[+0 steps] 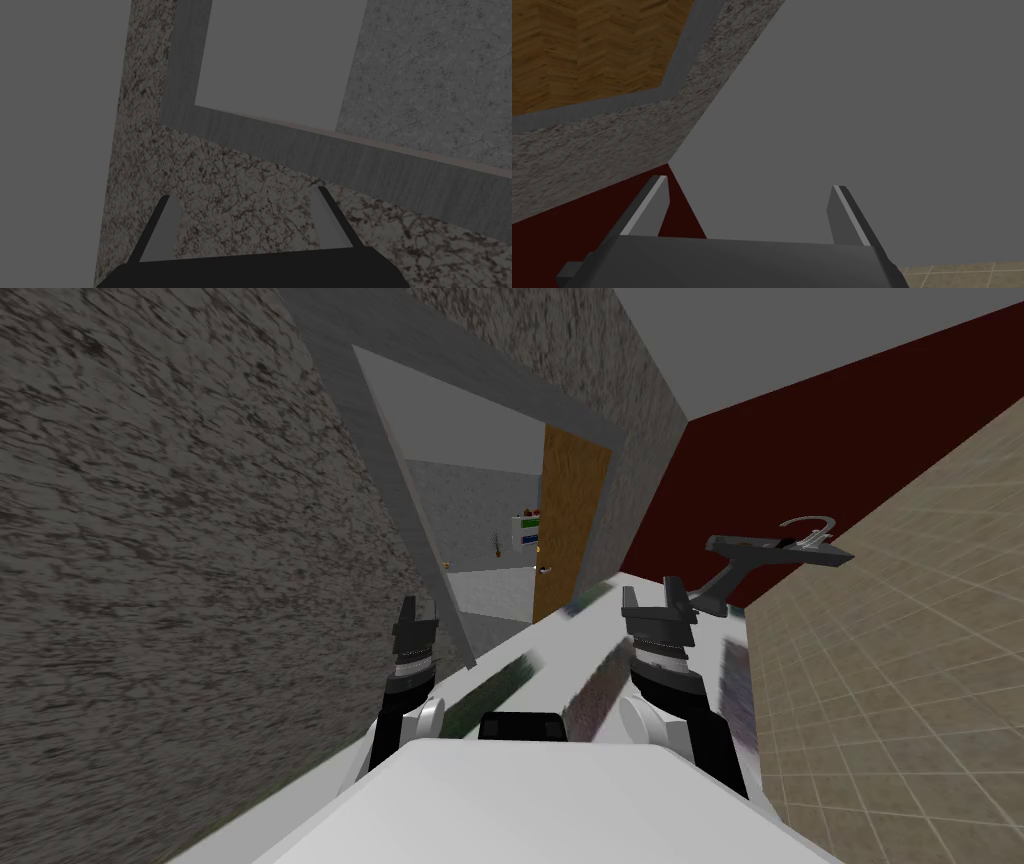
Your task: Push the door open
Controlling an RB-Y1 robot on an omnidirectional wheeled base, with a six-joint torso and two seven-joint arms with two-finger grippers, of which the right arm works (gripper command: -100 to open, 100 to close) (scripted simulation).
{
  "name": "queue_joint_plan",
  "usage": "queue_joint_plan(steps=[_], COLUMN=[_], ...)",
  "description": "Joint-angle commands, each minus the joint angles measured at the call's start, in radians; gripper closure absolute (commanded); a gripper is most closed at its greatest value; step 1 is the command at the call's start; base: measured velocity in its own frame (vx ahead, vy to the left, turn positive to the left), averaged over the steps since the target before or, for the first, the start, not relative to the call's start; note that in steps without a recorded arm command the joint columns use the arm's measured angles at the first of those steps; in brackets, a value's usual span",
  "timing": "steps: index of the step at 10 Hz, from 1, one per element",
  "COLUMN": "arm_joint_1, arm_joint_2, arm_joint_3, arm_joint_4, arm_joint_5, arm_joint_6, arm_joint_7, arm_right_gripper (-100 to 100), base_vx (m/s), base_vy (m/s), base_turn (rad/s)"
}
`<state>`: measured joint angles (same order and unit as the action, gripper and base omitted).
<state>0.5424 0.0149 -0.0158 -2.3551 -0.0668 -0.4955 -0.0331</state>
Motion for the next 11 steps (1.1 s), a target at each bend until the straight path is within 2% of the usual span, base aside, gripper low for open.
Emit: queue_joint_plan(steps=[1, 11], arm_joint_1=[-0.015, -0.103], arm_joint_2=[-0.01, -0.052], arm_joint_3=[0.004, 0.028], arm_joint_4=[0.037, 0.251], arm_joint_5=[0.002, 0.01], arm_joint_6=[-0.007, -0.045], arm_joint_7=[-0.002, -0.013], arm_right_gripper=[-100, -100], base_vx=[0.065, 0.091], base_vy=[-0.039, -0.058], base_turn=[0.052, 0.044])
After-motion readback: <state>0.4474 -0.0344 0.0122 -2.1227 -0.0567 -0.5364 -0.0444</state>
